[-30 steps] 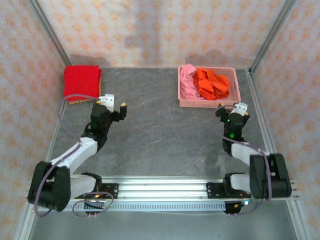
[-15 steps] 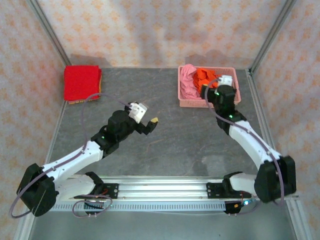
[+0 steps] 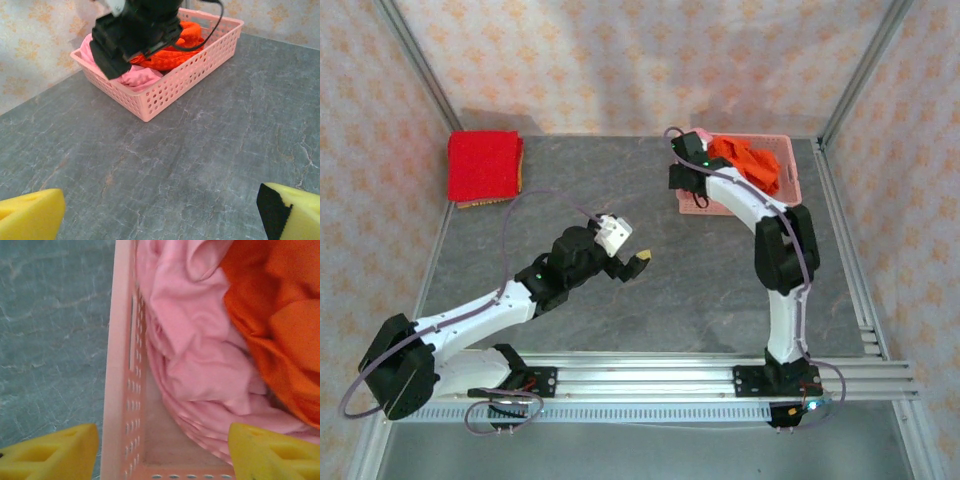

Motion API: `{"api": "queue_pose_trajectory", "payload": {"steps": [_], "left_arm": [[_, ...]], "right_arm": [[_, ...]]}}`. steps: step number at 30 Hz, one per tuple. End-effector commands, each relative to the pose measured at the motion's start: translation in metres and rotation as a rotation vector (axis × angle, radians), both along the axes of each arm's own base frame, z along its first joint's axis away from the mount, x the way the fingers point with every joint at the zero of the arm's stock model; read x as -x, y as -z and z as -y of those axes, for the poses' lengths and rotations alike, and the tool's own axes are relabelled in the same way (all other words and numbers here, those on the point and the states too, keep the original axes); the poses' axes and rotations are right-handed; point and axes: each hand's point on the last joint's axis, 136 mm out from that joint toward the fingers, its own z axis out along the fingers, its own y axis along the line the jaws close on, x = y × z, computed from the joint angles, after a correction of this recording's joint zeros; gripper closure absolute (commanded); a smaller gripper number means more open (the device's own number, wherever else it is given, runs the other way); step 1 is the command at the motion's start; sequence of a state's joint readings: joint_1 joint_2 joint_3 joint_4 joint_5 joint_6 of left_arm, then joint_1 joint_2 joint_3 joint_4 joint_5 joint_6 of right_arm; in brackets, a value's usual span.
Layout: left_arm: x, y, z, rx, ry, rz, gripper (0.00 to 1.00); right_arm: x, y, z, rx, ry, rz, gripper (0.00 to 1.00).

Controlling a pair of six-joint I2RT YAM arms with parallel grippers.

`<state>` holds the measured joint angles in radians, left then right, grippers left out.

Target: Fold and stack the t-shirts

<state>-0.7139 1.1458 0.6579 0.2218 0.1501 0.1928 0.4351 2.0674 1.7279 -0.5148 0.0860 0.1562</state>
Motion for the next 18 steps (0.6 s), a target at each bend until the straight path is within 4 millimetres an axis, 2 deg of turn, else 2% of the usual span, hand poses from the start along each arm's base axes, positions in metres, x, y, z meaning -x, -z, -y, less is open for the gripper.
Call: {"api": "queue_pose_trajectory", "payload": {"steps": [1,4,6,9,11,12,14,18], "left_arm": [[0.003,0.003,0.0,-0.024,0.006,-0.005,0.0],[0.003,0.006,0.0,-0.031,0.008,-0.012,0.0],[0.004,0.008,0.0,-0.03,0.008,-0.017,0.0],[0.004,0.009,0.0,-0.028,0.007,-0.021,0.0],[0.005,0.009,-0.001,-0.027,0.005,-0.026,0.0],[0.005,0.01,-0.001,-0.025,0.003,-0.025,0.0],[0.005,0.011,-0.002,-0.028,-0.001,-0.023,0.0],[0.004,0.013,-0.002,-0.032,-0.004,-0.028,0.0]], "right_arm": [[0.006,0.01,-0.005,-0.003,0.028,-0.102,0.39],[-0.001,0.019,-0.006,0.009,0.038,-0.123,0.52],[-0.005,0.024,-0.006,0.011,0.038,-0.134,0.54],[-0.008,0.03,-0.001,0.013,0.046,-0.157,0.65],[-0.011,0.03,0.003,0.009,0.05,-0.157,0.68],[-0.013,0.029,0.003,-0.005,0.046,-0.159,0.65],[-0.015,0.027,-0.002,-0.03,0.017,-0.163,0.5],[-0.017,0.031,-0.024,-0.074,-0.059,-0.188,0.42]]}}
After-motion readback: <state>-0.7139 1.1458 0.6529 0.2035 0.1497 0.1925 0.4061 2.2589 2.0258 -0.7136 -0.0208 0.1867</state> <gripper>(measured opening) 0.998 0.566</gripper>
